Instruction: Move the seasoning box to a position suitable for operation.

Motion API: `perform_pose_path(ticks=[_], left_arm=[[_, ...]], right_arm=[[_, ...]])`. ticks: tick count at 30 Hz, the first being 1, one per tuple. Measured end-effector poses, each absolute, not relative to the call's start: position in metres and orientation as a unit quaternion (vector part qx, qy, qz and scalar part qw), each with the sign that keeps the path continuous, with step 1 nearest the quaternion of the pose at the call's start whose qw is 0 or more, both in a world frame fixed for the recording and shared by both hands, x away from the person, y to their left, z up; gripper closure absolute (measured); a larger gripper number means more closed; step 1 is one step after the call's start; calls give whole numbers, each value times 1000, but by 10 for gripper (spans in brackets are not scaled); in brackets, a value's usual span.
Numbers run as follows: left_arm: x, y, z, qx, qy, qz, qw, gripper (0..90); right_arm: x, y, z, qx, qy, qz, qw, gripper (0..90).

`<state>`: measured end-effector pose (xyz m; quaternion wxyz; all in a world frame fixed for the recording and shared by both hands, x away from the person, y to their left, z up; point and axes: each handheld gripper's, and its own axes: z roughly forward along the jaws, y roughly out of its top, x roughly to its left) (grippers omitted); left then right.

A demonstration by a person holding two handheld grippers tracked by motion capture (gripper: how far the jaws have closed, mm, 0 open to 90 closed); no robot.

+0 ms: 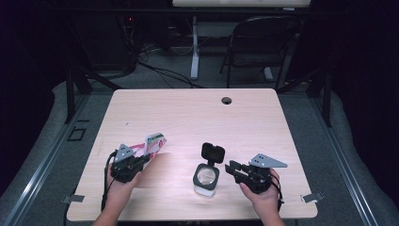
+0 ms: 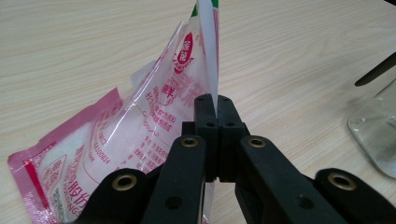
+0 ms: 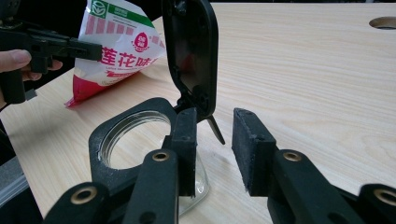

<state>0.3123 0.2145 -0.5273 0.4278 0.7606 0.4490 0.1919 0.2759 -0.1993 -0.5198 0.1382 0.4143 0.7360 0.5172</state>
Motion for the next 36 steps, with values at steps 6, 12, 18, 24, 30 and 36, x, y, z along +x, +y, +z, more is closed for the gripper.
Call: perform_pose_path(ticks=[6, 12, 18, 24, 30, 36], left_arm=[[310, 217, -523, 763, 447, 199, 422, 900], [310, 219, -515, 768, 441, 211, 414, 900], [311, 228, -499, 758, 444, 226, 421, 900], [309, 240, -481, 746, 446, 249, 428, 900], [308, 252, -467, 728, 451, 268, 441, 900], [308, 261, -448, 721, 451, 289, 439, 900]], right_arm=[[278, -199, -519, 415, 736, 517, 137, 713], [278, -199, -519, 414, 735, 519, 136, 713], [279, -199, -519, 414, 735, 520, 136, 712], [279, -199, -519, 414, 735, 519, 135, 712], [279, -198, -520, 415, 738, 516, 134, 712], [280, -198, -521, 416, 736, 518, 133, 712]])
